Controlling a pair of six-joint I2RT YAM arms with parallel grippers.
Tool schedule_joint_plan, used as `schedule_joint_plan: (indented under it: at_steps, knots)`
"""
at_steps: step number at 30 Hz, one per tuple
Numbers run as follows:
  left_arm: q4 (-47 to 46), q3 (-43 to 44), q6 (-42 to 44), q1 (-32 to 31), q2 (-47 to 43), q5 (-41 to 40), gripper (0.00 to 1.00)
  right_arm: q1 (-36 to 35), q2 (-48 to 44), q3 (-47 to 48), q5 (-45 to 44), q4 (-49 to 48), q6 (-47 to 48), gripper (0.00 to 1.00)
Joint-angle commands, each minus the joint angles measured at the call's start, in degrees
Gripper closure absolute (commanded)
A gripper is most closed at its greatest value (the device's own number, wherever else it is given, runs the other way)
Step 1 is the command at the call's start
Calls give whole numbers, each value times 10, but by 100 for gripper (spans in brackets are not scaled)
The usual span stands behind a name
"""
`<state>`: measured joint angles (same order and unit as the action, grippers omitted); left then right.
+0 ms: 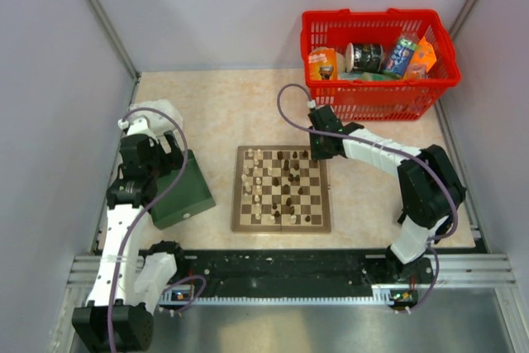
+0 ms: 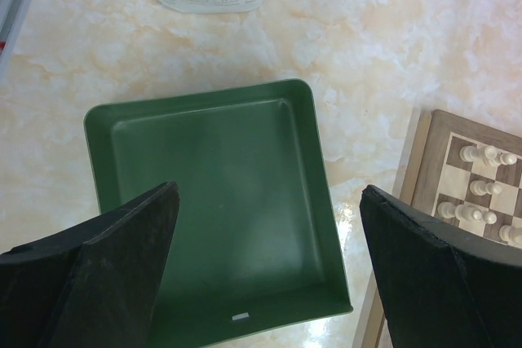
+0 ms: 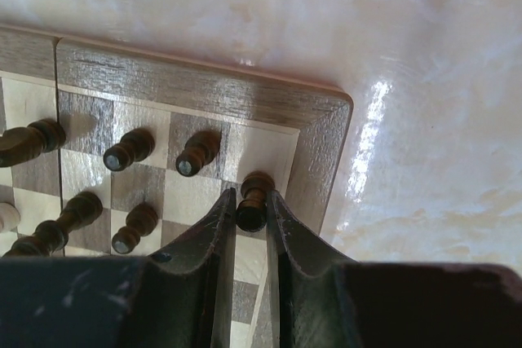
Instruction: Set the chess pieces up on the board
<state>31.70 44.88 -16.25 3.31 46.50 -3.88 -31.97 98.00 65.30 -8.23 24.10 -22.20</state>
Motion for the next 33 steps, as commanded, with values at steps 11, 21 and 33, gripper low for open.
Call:
schedule_joint_plan:
  at_steps: [11,21,33]
  knots:
    - [-8,-1,10,0,-3,-9,2,15,32,38,5,-41,10,93]
    - [-6,-1,12,0,-2,-10,2,15,26,37,12,-37,9,84]
    - [-7,-1,12,0,-4,-13,2,15,20,60,5,-25,14,70]
